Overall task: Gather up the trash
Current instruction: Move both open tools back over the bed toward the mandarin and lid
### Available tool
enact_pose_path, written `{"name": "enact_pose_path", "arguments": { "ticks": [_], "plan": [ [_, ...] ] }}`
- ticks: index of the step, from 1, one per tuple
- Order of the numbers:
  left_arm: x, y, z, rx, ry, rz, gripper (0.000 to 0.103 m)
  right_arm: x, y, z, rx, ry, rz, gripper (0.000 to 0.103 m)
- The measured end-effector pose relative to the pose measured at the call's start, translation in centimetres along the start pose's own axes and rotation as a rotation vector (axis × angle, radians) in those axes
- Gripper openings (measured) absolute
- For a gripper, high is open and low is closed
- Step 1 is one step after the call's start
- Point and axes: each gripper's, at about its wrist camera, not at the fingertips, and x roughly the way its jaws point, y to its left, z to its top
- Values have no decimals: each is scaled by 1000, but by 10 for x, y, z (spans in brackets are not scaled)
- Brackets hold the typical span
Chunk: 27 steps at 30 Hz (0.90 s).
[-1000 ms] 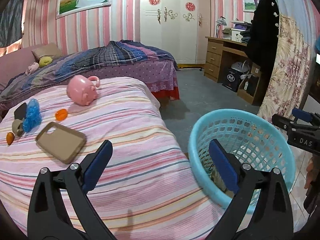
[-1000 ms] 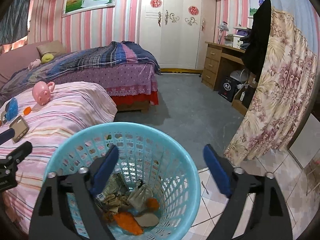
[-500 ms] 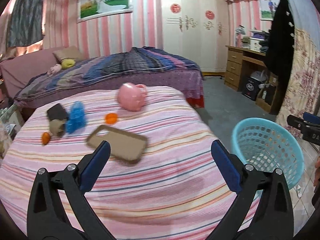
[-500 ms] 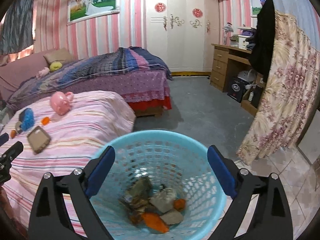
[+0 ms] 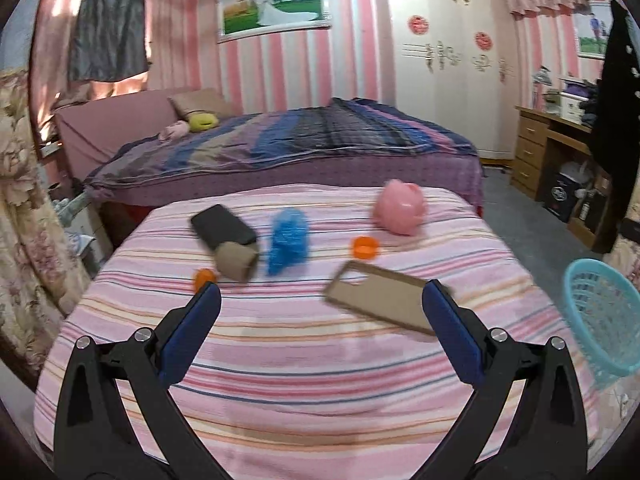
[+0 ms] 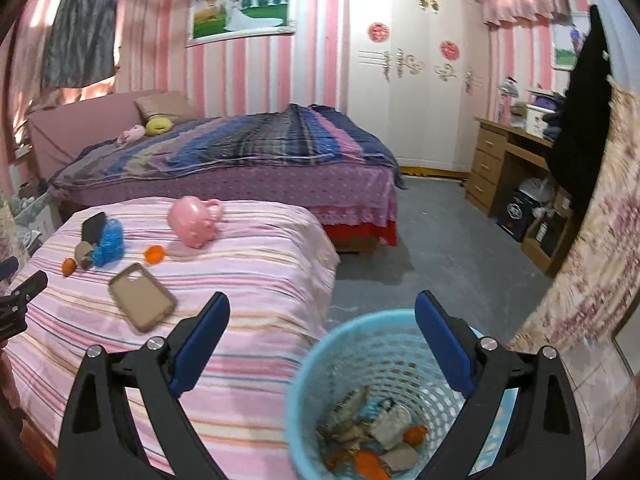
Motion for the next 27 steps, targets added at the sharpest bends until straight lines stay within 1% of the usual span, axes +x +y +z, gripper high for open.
{"name": "enact_pose_path", "arguments": {
  "ticks": [2,7,11,16,21,24,27],
  "plan": [
    [8,25,1,-29,12,23,97,2,10,6,1,1,18,92],
    [29,81,-2,-113,59,47,97,16,41,18,3,1,74,92],
    [46,114,-5,-130,87,93,97,39,77,19,-12,11,113,92],
    [68,149,-12,-156,124,115,97,74,128,14,-64,44,141,92],
    [97,167,-19,-144,169,126,97,95,161,11,-109,56,153,92],
    [116,168,-20,-155,194,88,97,111,175,9,-127,64,162,92],
    [132,159,-16,-131,202,71,97,128,187,9,-146,76,158,92]
  ]
}}
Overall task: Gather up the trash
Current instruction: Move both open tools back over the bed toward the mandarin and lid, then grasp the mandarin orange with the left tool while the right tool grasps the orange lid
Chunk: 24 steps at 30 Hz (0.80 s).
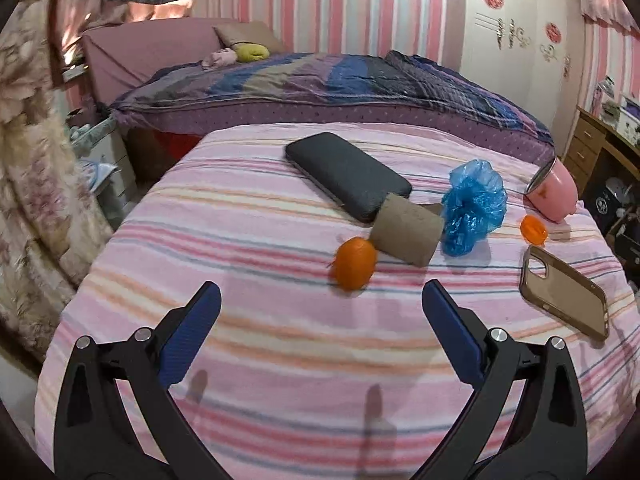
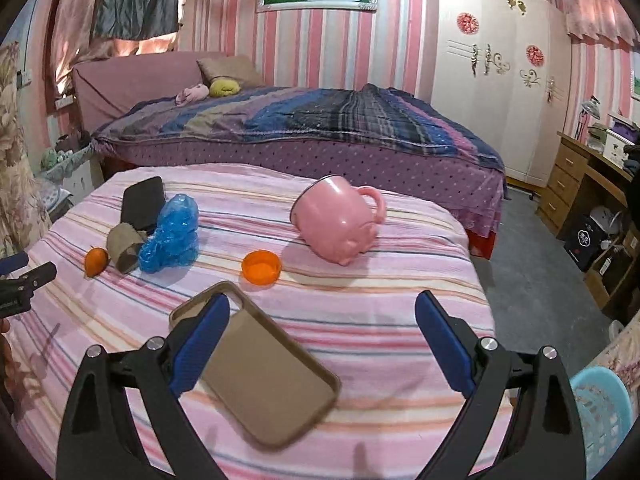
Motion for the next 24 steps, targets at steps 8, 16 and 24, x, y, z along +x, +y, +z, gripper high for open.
{"name": "enact_pose_path", "arguments": {
  "ticks": [8,16,24],
  "plan": [
    [52,-11,13,25,94,-49,73,36,-2,6,21,45,43,92],
    [60,-11,11,6,115,-84,30,68,2,8,52,108,91,91],
    [61,-17,10,17,114,-66,30,100,34,17,-11,166,122,77]
  ]
}}
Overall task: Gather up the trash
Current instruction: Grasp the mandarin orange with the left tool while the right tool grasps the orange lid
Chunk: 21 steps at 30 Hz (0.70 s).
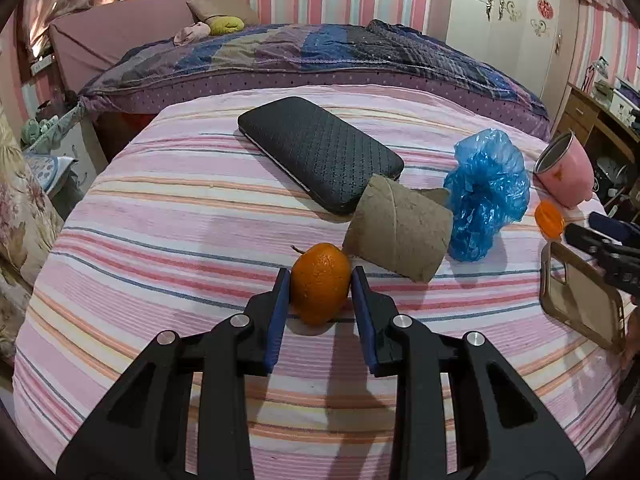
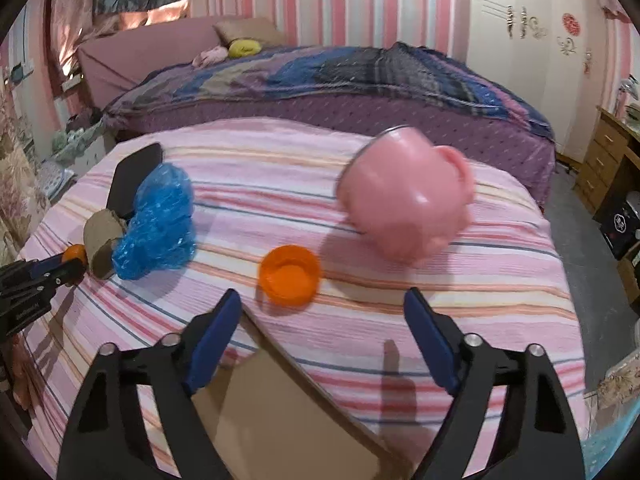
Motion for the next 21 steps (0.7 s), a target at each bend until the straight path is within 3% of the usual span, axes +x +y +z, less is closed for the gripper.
{"name": "enact_pose_path", "arguments": {
  "ticks": [6,9,14,17,18,21],
  "plan": [
    [-1,2,0,-2,-4,-3,30,19,15,11,-9,53,17,68],
    [-1,3,0,-4,-5,-6,30,22,15,15,22,67,53,58],
    [-1,3,0,-5,-4,-6,30,28,8,17,89,80,73,56],
    [-1,4,-1,-5,-2,-5,30,34,8,14,99,89,73,49],
    [-1,4,-1,-5,-1,-5,30,35,9,13,87,90,67,40],
    [-1,4,-1,-6,-2,-6,30,33,9,13,72,80,64,40]
  ]
}}
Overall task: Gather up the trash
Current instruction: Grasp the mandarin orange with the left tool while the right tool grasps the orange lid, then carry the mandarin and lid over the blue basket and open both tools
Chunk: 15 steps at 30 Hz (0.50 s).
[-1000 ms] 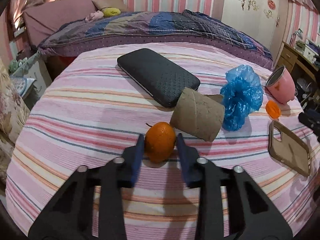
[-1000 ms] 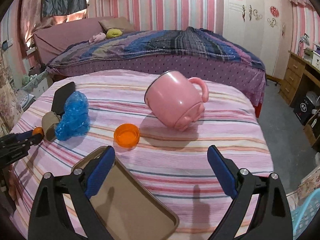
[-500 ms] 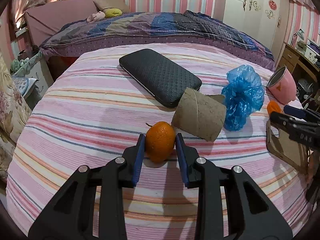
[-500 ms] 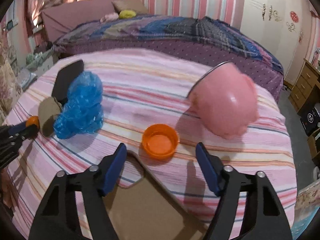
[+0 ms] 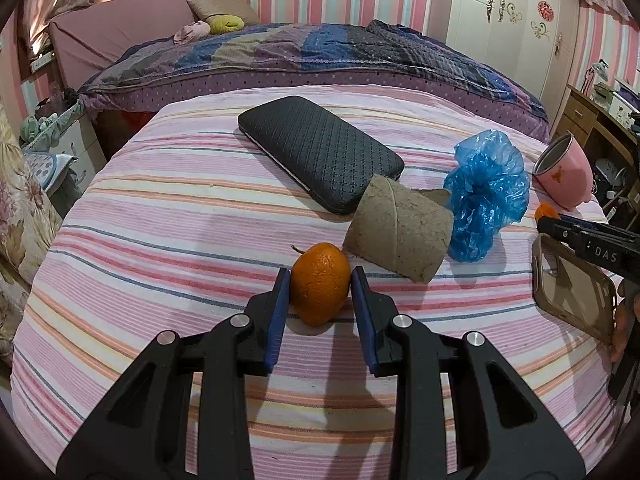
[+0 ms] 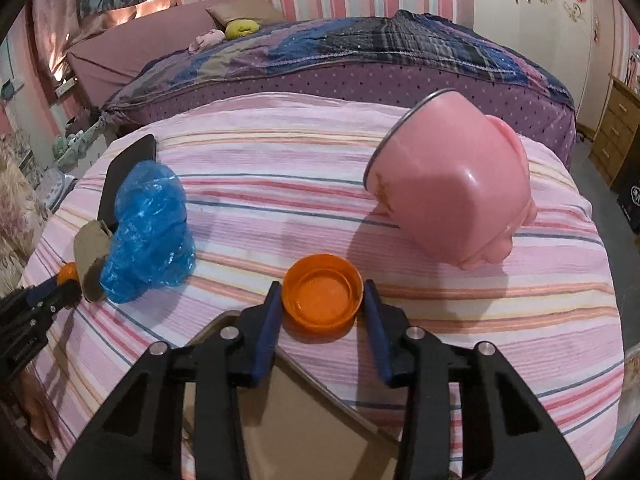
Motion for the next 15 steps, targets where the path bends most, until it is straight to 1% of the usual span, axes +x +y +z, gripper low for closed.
{"name": "enact_pose_path", "arguments": {
  "ticks": [3,6,8,9,10,11,12,13,15],
  "plan": [
    [0,0,0,0,-1,1,30,-1,-6,-7,-9,-9,1,40],
    [-1,1,0,-4,-4,0,29,-22,-14,-15,-9,-76,-12,40],
    [-6,4,-1,-15,-29,3,29,-31,-14,-18,-23,-104,-28,40],
    [-11,4,-2,-20,-51,8,29,-47,-18,-23,-36,-130,-40,40],
    [-15,4,-3,-20,-63,11,29,-53,-20,-26,-38,-136,-41,40],
    [-18,4,-3,-18,-70,13,29,-60,-23,-27,-39,-141,-43,40],
    [-23,2,-6,-15,-76,12,29,-76,-31,-34,-40,-152,-52,40],
    [-29,-1,-10,-13,-80,7,29,-79,-33,-34,-40,-155,-54,40],
    [-42,-9,-18,-6,-89,-3,29,-104,-47,-45,-35,-169,-72,40]
  ]
}}
